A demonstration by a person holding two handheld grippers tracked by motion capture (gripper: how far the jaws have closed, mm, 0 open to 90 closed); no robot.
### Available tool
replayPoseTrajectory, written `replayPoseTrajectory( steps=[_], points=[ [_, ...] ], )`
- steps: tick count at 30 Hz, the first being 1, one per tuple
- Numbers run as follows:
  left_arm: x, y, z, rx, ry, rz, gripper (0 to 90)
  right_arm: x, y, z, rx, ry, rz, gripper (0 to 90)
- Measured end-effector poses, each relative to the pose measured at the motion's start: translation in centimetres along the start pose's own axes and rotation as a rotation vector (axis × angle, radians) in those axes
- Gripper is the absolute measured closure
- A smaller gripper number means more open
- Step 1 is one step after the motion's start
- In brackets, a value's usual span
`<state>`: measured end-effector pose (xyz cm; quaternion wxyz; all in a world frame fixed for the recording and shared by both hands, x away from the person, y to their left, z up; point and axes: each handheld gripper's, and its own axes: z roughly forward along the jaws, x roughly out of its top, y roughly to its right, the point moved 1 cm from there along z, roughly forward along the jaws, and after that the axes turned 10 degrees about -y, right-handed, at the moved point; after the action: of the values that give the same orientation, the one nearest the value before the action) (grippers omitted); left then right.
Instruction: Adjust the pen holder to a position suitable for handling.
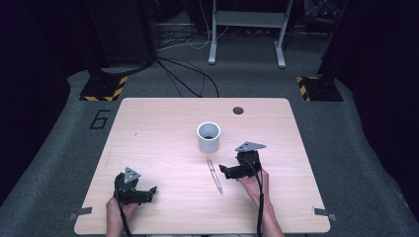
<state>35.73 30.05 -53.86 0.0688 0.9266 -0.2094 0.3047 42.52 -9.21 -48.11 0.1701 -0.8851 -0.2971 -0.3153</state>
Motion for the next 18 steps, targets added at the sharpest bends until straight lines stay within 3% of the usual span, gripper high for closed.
replayPoseTrajectory(
  steps=[10, 15, 18],
  points=[
    [0.0, 0.0, 0.0, 0.001, 0.002, 0.002, 1.8, -2.0, -1.6, 0.2, 0.009, -0.007, -0.003, 2.8],
    [0.0, 0.0, 0.0, 0.002, 0.003, 0.001, 1.8, -2.9, -2.4, 0.6, 0.018, -0.012, 0.024, 4.5],
    [0.0, 0.0, 0.0, 0.002, 0.003, 0.001, 1.8, -3.2, -2.7, 0.9, 0.020, -0.019, 0.011, 5.9]
  ],
)
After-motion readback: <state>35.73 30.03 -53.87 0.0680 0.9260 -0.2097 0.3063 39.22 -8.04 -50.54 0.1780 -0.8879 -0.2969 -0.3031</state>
